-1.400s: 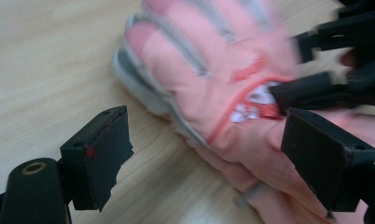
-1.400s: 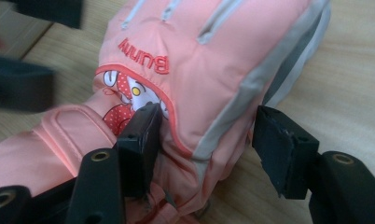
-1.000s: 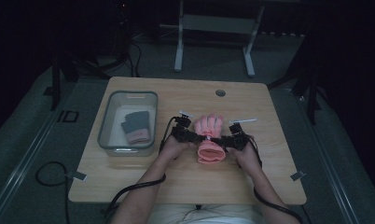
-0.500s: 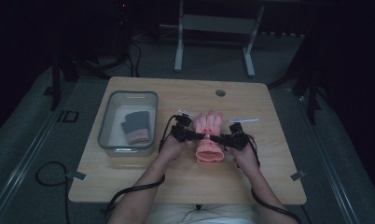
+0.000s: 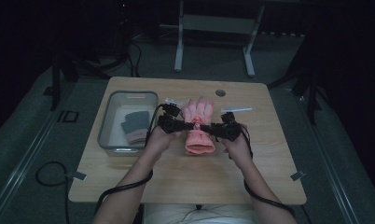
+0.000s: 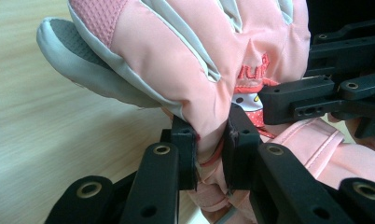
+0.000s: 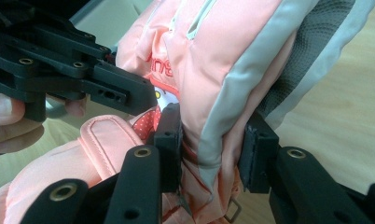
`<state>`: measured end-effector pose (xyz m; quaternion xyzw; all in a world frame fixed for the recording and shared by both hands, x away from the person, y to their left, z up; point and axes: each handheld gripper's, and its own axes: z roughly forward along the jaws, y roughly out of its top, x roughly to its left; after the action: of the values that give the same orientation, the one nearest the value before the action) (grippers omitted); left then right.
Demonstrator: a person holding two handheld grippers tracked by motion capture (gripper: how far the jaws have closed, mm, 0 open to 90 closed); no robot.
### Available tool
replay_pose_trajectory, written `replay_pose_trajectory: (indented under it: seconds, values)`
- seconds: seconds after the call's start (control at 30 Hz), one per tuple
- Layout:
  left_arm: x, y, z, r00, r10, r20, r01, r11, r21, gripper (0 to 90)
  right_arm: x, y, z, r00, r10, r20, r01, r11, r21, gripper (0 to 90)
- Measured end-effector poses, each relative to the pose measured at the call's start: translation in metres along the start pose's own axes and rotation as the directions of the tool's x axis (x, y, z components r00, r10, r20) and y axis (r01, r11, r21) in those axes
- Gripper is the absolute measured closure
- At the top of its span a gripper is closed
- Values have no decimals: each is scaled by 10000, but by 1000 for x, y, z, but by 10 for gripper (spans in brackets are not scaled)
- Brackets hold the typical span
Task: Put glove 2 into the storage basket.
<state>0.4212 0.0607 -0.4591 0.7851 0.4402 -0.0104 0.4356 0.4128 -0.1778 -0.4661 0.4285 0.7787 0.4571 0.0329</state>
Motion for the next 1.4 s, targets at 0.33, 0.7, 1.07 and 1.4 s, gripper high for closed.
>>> replay_pose_trajectory:
  seconds: [0.33, 0.7, 1.07, 1.4]
  values:
    - [14, 7, -51, 9988, -80, -492, 70, 9998, -211, 768, 36, 32, 14, 9981, -528, -306, 526, 9986, -92, 650]
    - [34, 10, -103, 9942, -176, -1061, 120, 9986, -524, 768, 75, 64, 39, 9941, -889, -621, 869, 9956, -349, 650]
    - [58, 3, -151, 9789, -589, -1955, 474, 9969, -629, 768, 114, 90, 75, 9847, -1355, -1094, 1324, 9906, -352, 650]
    - [86, -18, -179, 9439, -1460, -2963, 1255, 9882, -874, 768, 141, 103, 124, 9717, -1652, -1688, 1682, 9857, 37, 649]
